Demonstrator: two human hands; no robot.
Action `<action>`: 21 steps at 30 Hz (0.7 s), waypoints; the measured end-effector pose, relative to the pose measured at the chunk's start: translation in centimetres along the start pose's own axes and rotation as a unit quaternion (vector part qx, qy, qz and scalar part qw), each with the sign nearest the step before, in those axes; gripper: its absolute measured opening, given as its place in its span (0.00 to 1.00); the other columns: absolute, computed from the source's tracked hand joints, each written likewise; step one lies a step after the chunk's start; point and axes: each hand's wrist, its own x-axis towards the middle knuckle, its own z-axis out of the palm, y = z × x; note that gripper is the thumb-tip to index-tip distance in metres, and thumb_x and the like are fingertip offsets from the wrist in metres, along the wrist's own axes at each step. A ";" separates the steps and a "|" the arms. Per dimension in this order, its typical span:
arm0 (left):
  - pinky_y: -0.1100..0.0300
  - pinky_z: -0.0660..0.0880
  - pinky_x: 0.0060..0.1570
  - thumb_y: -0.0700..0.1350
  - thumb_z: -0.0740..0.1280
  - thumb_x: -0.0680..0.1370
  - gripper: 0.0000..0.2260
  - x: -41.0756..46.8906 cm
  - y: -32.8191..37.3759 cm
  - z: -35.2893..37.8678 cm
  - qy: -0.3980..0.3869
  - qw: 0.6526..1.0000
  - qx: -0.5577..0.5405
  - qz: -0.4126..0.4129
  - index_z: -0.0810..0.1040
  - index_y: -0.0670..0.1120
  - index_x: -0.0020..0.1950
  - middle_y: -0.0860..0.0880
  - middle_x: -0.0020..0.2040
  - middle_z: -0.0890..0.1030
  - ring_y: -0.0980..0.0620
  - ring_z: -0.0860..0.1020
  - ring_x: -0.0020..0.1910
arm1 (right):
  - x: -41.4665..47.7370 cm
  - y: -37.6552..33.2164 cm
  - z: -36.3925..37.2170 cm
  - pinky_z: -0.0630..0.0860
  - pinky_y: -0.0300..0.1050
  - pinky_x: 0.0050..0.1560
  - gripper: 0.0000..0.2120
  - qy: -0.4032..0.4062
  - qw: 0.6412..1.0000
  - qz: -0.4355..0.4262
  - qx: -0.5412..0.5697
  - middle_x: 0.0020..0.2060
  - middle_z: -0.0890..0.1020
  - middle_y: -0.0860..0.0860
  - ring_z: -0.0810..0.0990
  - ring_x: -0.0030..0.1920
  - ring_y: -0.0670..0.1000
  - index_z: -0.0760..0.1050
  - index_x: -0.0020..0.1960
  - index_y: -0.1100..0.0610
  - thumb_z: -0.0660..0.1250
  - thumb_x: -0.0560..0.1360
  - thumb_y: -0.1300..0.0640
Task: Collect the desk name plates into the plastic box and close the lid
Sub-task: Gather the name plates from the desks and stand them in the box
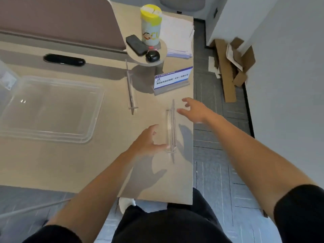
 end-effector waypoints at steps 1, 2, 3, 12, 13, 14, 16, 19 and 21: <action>0.60 0.72 0.50 0.62 0.75 0.68 0.44 0.1 0.2 1.2 0.000 1.000 -0.017 -0.008 0.55 0.55 0.77 0.56 0.67 0.67 0.62 0.75 0.48 | 0.8 0.0 0.1 0.66 0.51 0.69 0.36 -0.010 1.000 -0.010 -0.005 0.76 0.65 0.54 0.67 0.73 0.56 0.52 0.81 0.51 0.62 0.80 0.41; 0.63 0.71 0.48 0.61 0.76 0.68 0.46 0.2 0.6 2.4 0.001 0.999 -0.038 -0.013 0.54 0.55 0.78 0.58 0.69 0.66 0.63 0.75 0.48 | 1.5 0.1 0.2 0.64 0.52 0.71 0.38 -0.024 0.999 -0.024 -0.009 0.78 0.62 0.53 0.64 0.75 0.56 0.47 0.81 0.49 0.62 0.80 0.40; 0.66 0.70 0.46 0.59 0.77 0.68 0.47 0.5 1.0 3.5 0.001 0.998 -0.059 -0.018 0.53 0.55 0.78 0.59 0.70 0.65 0.62 0.75 0.50 | 2.4 0.3 0.2 0.62 0.52 0.73 0.40 -0.042 0.998 -0.040 -0.009 0.79 0.59 0.52 0.62 0.76 0.56 0.43 0.81 0.48 0.62 0.79 0.40; 0.53 0.71 0.63 0.51 0.62 0.81 0.23 2.5 3.9 12.3 0.178 0.979 -0.045 -0.092 0.64 0.51 0.76 0.49 0.68 0.74 0.47 0.75 0.64 | 7.7 4.0 0.8 0.68 0.49 0.63 0.38 -0.188 0.969 -0.148 0.060 0.79 0.58 0.50 0.63 0.75 0.57 0.52 0.78 0.42 0.69 0.76 0.41; 0.54 0.71 0.61 0.50 0.60 0.82 0.21 2.6 4.2 12.7 0.187 0.976 -0.049 -0.098 0.65 0.50 0.75 0.47 0.67 0.76 0.46 0.75 0.63 | 7.8 4.2 0.9 0.68 0.49 0.62 0.37 -0.201 0.965 -0.156 0.068 0.78 0.59 0.51 0.64 0.74 0.58 0.53 0.78 0.42 0.69 0.76 0.42; 0.55 0.71 0.59 0.49 0.58 0.83 0.20 2.7 4.3 13.1 0.197 0.974 -0.052 -0.103 0.66 0.50 0.75 0.46 0.65 0.77 0.45 0.76 0.62 | 7.9 4.6 1.1 0.69 0.49 0.62 0.36 -0.213 0.961 -0.158 0.078 0.78 0.59 0.53 0.65 0.73 0.59 0.54 0.77 0.42 0.69 0.76 0.42; 0.57 0.71 0.55 0.49 0.57 0.84 0.19 2.7 4.2 13.5 0.223 0.967 -0.044 -0.114 0.68 0.50 0.75 0.44 0.63 0.79 0.43 0.77 0.59 | 8.0 5.5 1.4 0.71 0.54 0.66 0.33 -0.222 0.957 -0.157 0.105 0.77 0.61 0.55 0.68 0.70 0.58 0.55 0.75 0.41 0.68 0.76 0.41; 0.56 0.72 0.47 0.48 0.57 0.83 0.17 1.8 4.2 13.4 0.243 0.962 -0.012 -0.126 0.72 0.50 0.72 0.42 0.56 0.82 0.40 0.79 0.53 | 7.7 6.3 1.2 0.72 0.56 0.67 0.31 -0.234 0.949 -0.167 0.128 0.75 0.64 0.55 0.71 0.68 0.55 0.58 0.72 0.38 0.69 0.75 0.39; 0.53 0.75 0.48 0.47 0.57 0.83 0.16 0.8 4.3 12.7 0.247 0.961 0.001 -0.125 0.73 0.48 0.70 0.41 0.55 0.82 0.39 0.79 0.52 | 7.6 6.1 0.6 0.71 0.52 0.64 0.31 -0.233 0.945 -0.192 0.130 0.72 0.68 0.52 0.68 0.69 0.52 0.61 0.72 0.39 0.72 0.74 0.42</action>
